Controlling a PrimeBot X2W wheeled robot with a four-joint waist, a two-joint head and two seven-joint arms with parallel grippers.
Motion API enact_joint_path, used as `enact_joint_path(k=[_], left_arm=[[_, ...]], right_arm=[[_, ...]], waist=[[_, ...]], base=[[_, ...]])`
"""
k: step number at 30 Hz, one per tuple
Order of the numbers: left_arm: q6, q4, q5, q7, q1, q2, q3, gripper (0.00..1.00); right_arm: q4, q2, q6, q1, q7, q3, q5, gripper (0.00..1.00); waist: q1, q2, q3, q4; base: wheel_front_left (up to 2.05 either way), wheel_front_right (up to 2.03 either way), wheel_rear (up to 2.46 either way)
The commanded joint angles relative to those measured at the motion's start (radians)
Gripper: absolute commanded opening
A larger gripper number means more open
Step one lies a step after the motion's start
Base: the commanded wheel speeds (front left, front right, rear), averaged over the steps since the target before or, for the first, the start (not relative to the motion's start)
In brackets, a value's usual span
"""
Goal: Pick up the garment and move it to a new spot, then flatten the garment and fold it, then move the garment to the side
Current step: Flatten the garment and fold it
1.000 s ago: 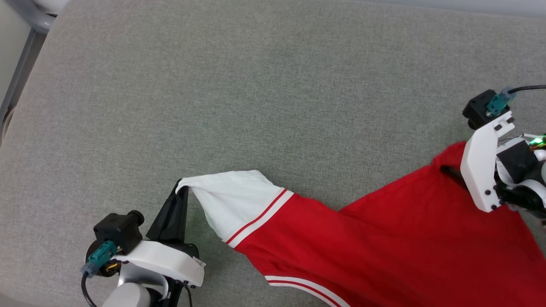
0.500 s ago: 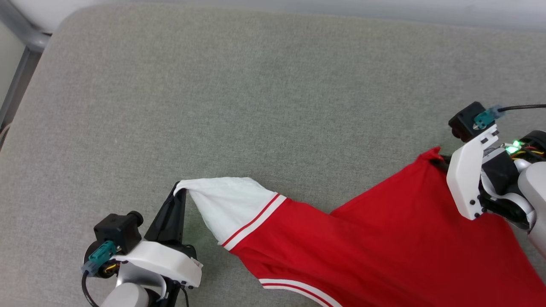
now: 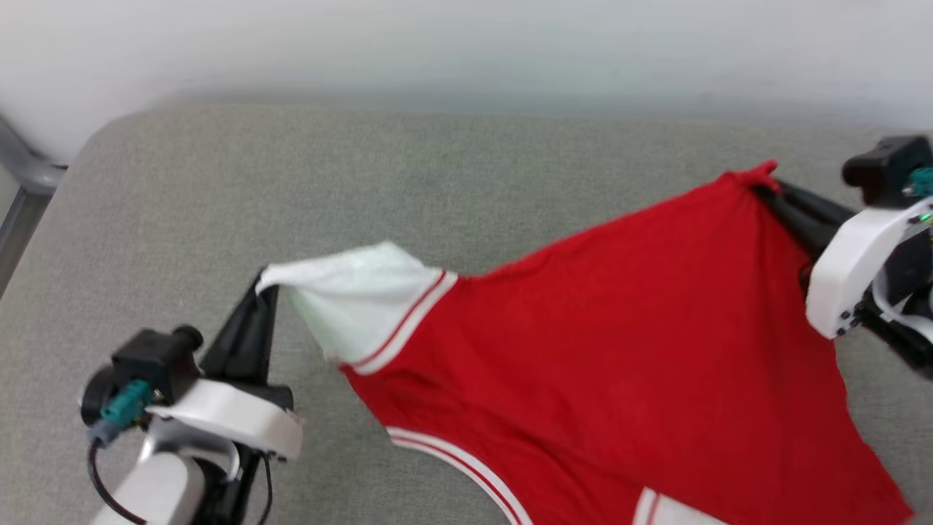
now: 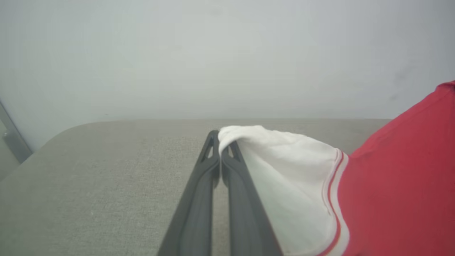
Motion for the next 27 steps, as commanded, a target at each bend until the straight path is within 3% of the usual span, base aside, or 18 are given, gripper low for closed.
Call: enact_joint_path(k=[1,6,13,20,27], left_arm=[[0.005,-0.023,0.01,0.01,-0.031,0.014,0.007,0.0],[0.006,-0.081,0.033,0.041,-0.121,0.047,0.026,0.0],[-0.024,-0.128,0.064,0.094,-0.34,0.066,0.026,0.0],[-0.069,-0.104,0.097,0.143,-0.589,0.05,0.0,0.0],[-0.106,-0.05,0.111,0.166,-0.794,0.025,-0.011,0.0]], right_arm=[[-0.022,-0.009,-0.001,0.016,-0.018,-0.029,-0.011,0.0],[-0.096,-0.02,-0.001,0.022,-0.043,-0.13,-0.044,0.0],[-0.253,0.007,-0.001,0.028,0.008,-0.295,-0.113,0.0],[-0.375,0.051,-0.001,-0.027,0.097,-0.417,-0.155,0.0],[-0.419,0.084,-0.001,-0.109,0.162,-0.483,-0.176,0.0]], waist=[[0.0,0.0,-0.027,-0.022],[0.0,0.0,-0.04,-0.043],[0.0,0.0,-0.047,-0.07],[0.0,0.0,-0.044,-0.084],[0.0,0.0,-0.014,-0.091]], base=[[0.0,0.0,0.0],[0.0,0.0,0.0],[0.0,0.0,0.0],[0.0,0.0,0.0],[0.0,0.0,0.0]])
